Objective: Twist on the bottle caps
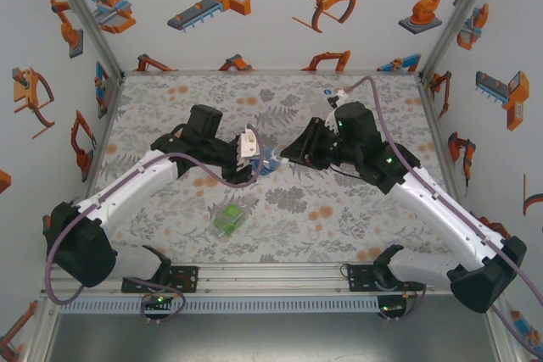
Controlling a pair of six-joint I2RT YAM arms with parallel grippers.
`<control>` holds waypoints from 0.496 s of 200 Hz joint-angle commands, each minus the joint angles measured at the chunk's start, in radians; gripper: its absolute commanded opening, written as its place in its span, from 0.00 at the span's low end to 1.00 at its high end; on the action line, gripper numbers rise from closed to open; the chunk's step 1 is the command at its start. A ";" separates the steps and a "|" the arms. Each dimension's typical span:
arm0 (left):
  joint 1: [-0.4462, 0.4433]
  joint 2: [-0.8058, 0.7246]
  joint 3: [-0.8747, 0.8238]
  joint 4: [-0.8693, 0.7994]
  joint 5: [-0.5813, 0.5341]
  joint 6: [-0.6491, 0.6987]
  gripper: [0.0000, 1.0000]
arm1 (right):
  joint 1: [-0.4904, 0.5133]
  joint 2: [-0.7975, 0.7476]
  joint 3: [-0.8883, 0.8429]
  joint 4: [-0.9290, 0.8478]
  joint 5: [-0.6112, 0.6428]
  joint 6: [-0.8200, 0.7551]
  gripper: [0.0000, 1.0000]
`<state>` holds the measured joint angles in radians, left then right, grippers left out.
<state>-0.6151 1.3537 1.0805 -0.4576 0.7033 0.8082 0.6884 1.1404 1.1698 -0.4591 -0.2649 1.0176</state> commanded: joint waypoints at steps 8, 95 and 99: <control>-0.013 0.021 0.031 -0.047 0.003 -0.008 0.00 | 0.005 -0.027 0.038 0.042 -0.003 -0.008 0.34; -0.017 0.102 0.060 -0.094 -0.027 -0.003 0.00 | 0.005 -0.003 -0.084 0.105 0.032 -0.012 0.34; -0.018 0.107 0.064 -0.102 -0.033 0.002 0.00 | 0.005 -0.001 -0.091 0.113 0.033 -0.012 0.34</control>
<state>-0.6250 1.4261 1.1042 -0.5064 0.6708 0.7990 0.6895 1.1328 1.1282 -0.4065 -0.2451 1.0103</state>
